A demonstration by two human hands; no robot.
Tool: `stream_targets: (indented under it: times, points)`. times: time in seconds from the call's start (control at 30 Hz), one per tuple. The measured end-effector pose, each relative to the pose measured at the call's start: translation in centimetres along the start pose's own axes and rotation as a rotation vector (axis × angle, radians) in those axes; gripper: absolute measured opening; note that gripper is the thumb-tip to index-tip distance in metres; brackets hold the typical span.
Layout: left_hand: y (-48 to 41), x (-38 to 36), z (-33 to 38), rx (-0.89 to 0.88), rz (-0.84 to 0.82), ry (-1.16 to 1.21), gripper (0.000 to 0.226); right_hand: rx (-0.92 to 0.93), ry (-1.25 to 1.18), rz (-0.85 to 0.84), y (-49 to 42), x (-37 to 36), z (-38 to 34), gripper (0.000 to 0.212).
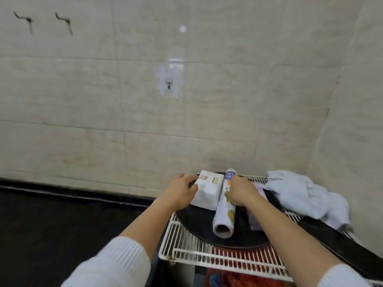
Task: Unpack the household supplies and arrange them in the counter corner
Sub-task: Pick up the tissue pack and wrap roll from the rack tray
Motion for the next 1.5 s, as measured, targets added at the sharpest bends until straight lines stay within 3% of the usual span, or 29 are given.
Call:
stream_targets:
  times: [0.17,0.3,0.6,0.83,1.0,1.13,1.3,1.5]
  points:
    - [-3.1,-3.8,0.4,0.007,-0.095,0.018,0.038,-0.045,-0.079,-0.071,1.2,-2.4,0.5,0.048]
    - [-4.8,-4.9,0.9,0.076,-0.088,0.058,0.038,-0.09,-0.098,-0.033,1.8,-2.7,0.5,0.054]
    - [-6.9,-5.9,2.3,0.088,-0.193,-0.028,0.041,-0.082,0.115,-0.066,3.6,-4.1,-1.6,0.056]
    - [-6.8,-5.5,0.2,0.179,-0.061,0.104,0.055,-0.266,-0.155,-0.022,4.1,-3.3,0.5,0.049]
    - [-5.8,-1.7,-2.5,0.416,-0.086,0.593,0.037,-0.381,-0.552,0.0,3.2,0.4,0.2,0.047]
    - [-4.3,3.5,-6.5,0.509,0.002,0.762,0.05,-0.256,-0.721,0.002,2.5,2.0,-4.4,0.052]
    - [-2.0,10.3,-15.1,0.51,0.327,0.62,0.044,-0.102,-0.87,-0.147,1.7,-1.2,-14.9,0.051]
    - [3.8,13.7,-31.0,0.702,0.401,0.384,0.052,-0.054,-0.815,-0.396,4.2,-12.7,-28.2,0.048]
Point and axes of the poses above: each hand's wrist, its own y-axis away from the middle knuckle, its own x-axis out of the back of the hand, z = x × y, the point moved 4 cm from there along -y, towards the middle knuckle, and after that the axes turned 9 degrees about z, right-handed, at the moved point
